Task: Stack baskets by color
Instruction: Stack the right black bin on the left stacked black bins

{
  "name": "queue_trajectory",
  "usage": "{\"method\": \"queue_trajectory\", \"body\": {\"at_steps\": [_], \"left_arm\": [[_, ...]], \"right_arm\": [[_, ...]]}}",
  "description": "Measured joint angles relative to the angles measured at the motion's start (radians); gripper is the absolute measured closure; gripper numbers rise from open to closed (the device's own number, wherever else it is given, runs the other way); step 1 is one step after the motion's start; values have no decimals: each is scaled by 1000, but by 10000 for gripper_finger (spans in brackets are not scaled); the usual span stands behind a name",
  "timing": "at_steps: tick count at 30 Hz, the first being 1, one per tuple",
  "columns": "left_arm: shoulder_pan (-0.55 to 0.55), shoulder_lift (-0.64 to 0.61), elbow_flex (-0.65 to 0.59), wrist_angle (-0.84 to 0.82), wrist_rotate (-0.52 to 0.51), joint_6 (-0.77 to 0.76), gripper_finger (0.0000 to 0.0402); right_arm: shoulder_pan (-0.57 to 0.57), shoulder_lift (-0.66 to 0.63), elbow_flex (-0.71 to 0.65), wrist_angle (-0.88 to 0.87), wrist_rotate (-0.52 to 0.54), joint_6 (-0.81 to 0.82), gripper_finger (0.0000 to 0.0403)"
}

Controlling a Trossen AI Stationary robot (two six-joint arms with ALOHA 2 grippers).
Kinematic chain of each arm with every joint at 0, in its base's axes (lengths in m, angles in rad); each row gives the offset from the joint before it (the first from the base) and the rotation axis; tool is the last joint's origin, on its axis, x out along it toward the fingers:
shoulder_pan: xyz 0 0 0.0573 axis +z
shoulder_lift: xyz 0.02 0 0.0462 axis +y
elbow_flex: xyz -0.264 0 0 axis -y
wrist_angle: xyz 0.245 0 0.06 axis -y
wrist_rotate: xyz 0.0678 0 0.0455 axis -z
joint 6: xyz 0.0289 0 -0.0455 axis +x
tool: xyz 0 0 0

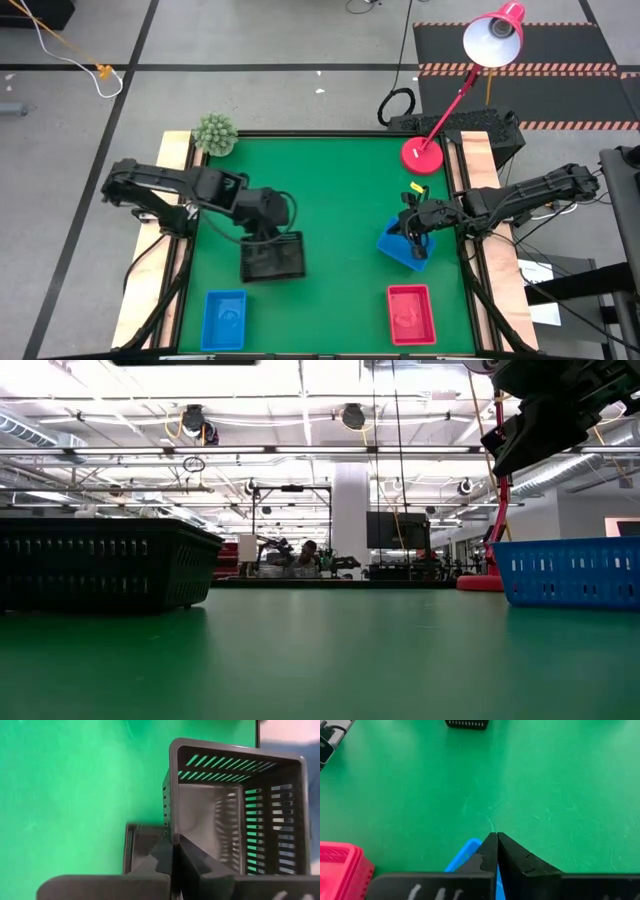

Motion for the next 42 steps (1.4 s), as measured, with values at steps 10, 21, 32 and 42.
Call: {"method": "queue_trajectory", "body": {"at_steps": [10,21,32,42], "left_arm": [[-74,-44,-23,-139,-42,16,396],[-95,-41,-123,-58,-48,111,395],[-23,-41,-256,98,22,249,388],[64,-41,-425,264,129,325,391]], "right_arm": [[0,0,0,17,0,25,401],[0,0,0,19,0,26,401],[0,0,0,19,0,26,401],[0,0,0,19,0,26,401]]}}
